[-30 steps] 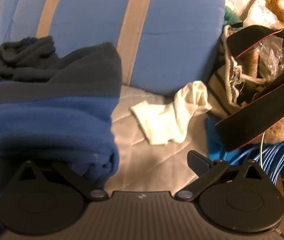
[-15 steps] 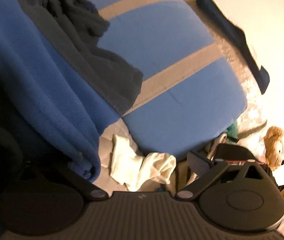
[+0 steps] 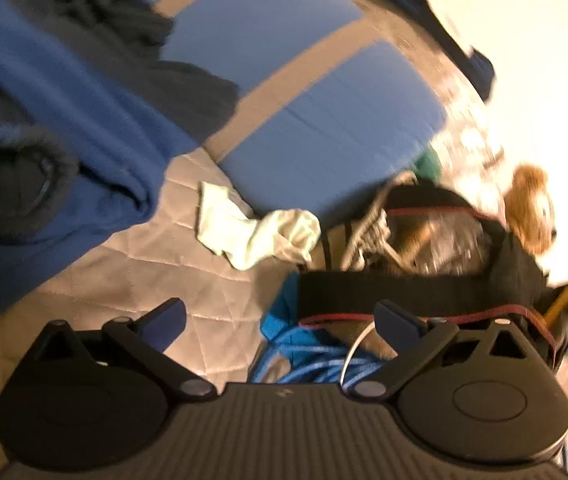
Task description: Fold clothes
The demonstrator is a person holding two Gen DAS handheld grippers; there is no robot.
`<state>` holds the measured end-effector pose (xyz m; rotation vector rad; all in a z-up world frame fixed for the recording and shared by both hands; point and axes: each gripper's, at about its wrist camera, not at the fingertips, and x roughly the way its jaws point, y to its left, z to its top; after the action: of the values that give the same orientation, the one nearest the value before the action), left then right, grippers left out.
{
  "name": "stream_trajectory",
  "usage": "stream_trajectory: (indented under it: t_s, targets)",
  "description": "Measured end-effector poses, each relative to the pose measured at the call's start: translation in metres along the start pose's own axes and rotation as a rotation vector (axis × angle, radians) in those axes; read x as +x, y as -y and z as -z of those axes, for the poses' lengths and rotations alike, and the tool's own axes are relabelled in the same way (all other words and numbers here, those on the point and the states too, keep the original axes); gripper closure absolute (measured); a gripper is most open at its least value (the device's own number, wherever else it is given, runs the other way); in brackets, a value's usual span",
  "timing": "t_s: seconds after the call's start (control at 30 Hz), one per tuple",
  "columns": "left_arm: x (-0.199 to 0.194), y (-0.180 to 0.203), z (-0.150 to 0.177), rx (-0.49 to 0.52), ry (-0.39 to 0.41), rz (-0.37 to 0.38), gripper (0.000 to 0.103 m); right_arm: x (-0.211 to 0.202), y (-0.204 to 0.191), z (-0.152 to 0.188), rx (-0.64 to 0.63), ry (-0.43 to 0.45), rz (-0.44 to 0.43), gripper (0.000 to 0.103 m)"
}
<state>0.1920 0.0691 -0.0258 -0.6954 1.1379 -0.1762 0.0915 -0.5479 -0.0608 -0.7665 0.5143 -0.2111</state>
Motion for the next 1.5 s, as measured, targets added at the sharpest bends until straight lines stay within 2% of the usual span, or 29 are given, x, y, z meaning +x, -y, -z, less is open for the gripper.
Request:
stream_trajectory:
  t_s: [0.13,0.23,0.47,0.57,0.63,0.8,0.93,1.0,1.07,1.13,1.23,1.27,1.37,1.43,1.5]
  targets:
    - [0.003,-0.001,0.001,0.004,-0.011,-0.007,0.090,-0.013,0.008,-0.004,0.103,-0.009,-0.001,0.000]
    - [0.002,0.002,0.004,0.041,-0.011,-0.020,0.090,-0.027,0.013,-0.016,0.193,-0.021,-0.037,0.000]
    - [0.010,-0.006,0.002,0.053,-0.029,-0.003,0.090,-0.081,0.020,-0.054,0.419,-0.020,-0.205,0.000]
    - [0.013,-0.010,0.000,0.065,-0.035,0.012,0.089,-0.105,0.011,-0.070,0.427,0.007,-0.272,0.000]
    - [0.010,-0.007,-0.002,0.104,-0.011,0.017,0.090,-0.119,0.002,-0.081,0.409,0.023,-0.307,0.000]
    - [-0.011,0.017,-0.007,0.277,0.115,0.020,0.090,-0.146,-0.012,-0.105,0.383,0.051,-0.379,0.000]
    - [-0.011,0.010,-0.014,0.240,0.115,0.020,0.090,-0.156,-0.018,-0.117,0.377,0.054,-0.404,0.000]
    - [0.001,0.000,-0.017,0.193,0.071,-0.020,0.084,-0.159,-0.022,-0.121,0.371,0.053,-0.406,0.000]
    - [0.013,-0.015,-0.020,0.126,0.015,-0.061,0.083,-0.161,-0.026,-0.124,0.369,0.048,-0.408,0.000]
    - [0.015,-0.024,-0.023,0.092,-0.012,-0.046,0.082,-0.160,-0.028,-0.126,0.379,0.038,-0.415,0.000]
    - [0.006,-0.035,-0.029,0.007,-0.026,-0.011,0.072,-0.164,-0.032,-0.128,0.379,0.035,-0.427,0.000]
    - [0.000,-0.039,-0.031,-0.033,-0.014,-0.001,0.065,-0.166,-0.033,-0.128,0.372,0.038,-0.429,0.000]
    - [-0.024,-0.048,-0.035,-0.120,0.098,-0.002,0.057,-0.171,-0.036,-0.129,0.349,0.038,-0.440,0.000]
    - [-0.033,-0.047,-0.036,-0.125,0.163,-0.034,0.054,-0.171,-0.037,-0.128,0.343,0.034,-0.447,0.000]
    - [-0.036,-0.042,-0.035,-0.115,0.194,-0.053,0.054,-0.168,-0.037,-0.128,0.357,0.019,-0.454,0.000]
